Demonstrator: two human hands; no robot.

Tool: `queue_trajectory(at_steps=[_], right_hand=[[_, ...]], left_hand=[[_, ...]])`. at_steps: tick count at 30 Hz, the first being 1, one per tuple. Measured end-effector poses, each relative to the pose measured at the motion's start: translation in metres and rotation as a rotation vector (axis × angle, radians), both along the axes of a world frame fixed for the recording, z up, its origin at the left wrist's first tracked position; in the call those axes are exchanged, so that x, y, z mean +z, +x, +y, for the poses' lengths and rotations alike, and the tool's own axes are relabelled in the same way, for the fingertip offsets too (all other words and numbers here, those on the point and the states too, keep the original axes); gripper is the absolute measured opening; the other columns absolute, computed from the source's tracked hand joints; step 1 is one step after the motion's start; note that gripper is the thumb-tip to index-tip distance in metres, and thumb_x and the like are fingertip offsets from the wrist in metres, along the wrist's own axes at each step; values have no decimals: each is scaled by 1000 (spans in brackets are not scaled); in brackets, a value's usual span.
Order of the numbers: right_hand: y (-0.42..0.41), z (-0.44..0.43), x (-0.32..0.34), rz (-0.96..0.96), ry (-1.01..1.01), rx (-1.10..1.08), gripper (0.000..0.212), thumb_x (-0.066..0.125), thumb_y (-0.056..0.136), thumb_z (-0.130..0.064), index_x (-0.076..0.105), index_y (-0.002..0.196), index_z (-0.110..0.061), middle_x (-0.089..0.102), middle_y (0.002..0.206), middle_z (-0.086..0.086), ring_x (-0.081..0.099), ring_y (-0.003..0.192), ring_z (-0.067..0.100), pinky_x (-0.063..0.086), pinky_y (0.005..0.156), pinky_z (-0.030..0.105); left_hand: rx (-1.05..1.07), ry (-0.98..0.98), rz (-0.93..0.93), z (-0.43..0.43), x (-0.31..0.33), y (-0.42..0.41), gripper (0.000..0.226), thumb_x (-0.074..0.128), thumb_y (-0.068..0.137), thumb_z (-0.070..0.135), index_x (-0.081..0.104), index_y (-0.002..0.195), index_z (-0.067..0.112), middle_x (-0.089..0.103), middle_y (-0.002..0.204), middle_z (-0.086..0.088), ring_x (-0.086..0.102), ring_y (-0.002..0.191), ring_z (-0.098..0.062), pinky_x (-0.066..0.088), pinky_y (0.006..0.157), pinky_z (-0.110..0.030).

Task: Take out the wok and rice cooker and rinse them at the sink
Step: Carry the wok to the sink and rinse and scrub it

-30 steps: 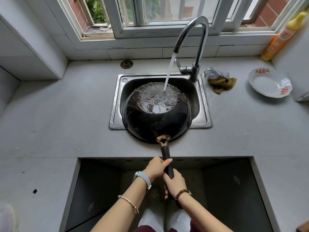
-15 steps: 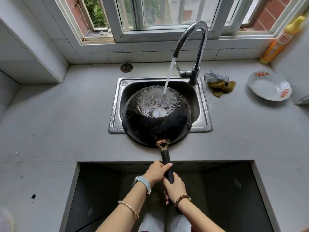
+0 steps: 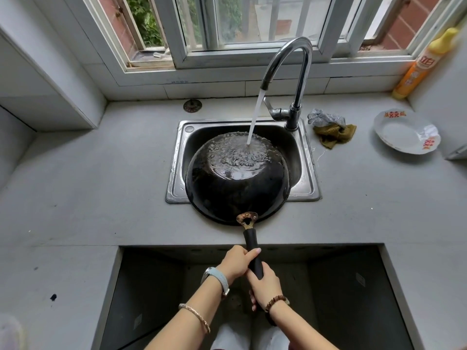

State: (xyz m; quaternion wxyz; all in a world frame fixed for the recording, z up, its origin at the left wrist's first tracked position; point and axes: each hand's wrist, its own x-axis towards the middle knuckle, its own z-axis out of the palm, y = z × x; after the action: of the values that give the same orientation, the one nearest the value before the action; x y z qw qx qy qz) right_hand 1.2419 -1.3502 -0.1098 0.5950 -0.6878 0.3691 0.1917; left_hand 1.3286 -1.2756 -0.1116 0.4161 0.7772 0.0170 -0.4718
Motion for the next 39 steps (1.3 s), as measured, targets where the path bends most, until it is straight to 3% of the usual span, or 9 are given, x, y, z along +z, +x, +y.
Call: queue_trajectory(at_steps=[10,16,20,25,28,31,35,39], right_hand=[[11,-7,30,41,112,-17,20,55,91,-27,49,96,-9,51,55,5,45,35,14,44,40,26],[22,-12,48,52,162,-15,22,53,91,-21,51,105,-3,50,55,5,45,35,13,44,39,24],[23,-14,54,62,174,-5,21,51,92,-19,50,105,-2,50,55,6,45,34,12,44,38,24],[24,-16,62,85,201,11,17,51,93,-20,50,102,-6,50,56,5,45,35,11,45,39,25],[25,-18,70,87,235,15,15,51,94,-20,51,101,-7,50,56,4,45,36,11,46,40,25],[30,-21,80,58,276,-5,25,50,94,-17,54,110,1,49,53,3,44,36,11,43,39,23],[44,-29,99,71,396,-75,29,50,94,-14,54,115,5,45,53,2,40,34,9,36,34,19],[55,-36,117,64,501,-132,19,51,94,-13,53,110,-1,42,53,2,36,32,6,31,31,16]], left_hand=[[-11,41,-71,-3,27,10,47,53,95,47,47,59,16,44,50,4,39,44,-9,34,49,-18],[98,-40,7,-5,45,15,40,57,93,45,58,77,9,54,58,0,52,48,-10,47,54,-21],[120,-48,4,-6,55,15,36,56,94,41,59,84,6,56,59,2,54,41,-2,46,47,-16],[124,-42,13,-6,59,15,38,58,93,42,62,87,5,59,65,-1,59,49,-6,50,52,-18],[136,-67,19,-6,64,16,37,60,92,41,59,76,7,55,58,1,56,42,-3,47,48,-16],[170,-71,-28,-8,70,20,48,65,89,41,45,54,14,44,44,4,47,33,-4,40,41,-16],[217,-86,-119,-15,80,31,55,69,86,41,39,47,17,37,37,7,39,29,-5,35,37,-15],[235,-133,-150,-24,89,40,54,70,84,40,41,47,15,40,36,7,47,32,-6,46,44,-19]])
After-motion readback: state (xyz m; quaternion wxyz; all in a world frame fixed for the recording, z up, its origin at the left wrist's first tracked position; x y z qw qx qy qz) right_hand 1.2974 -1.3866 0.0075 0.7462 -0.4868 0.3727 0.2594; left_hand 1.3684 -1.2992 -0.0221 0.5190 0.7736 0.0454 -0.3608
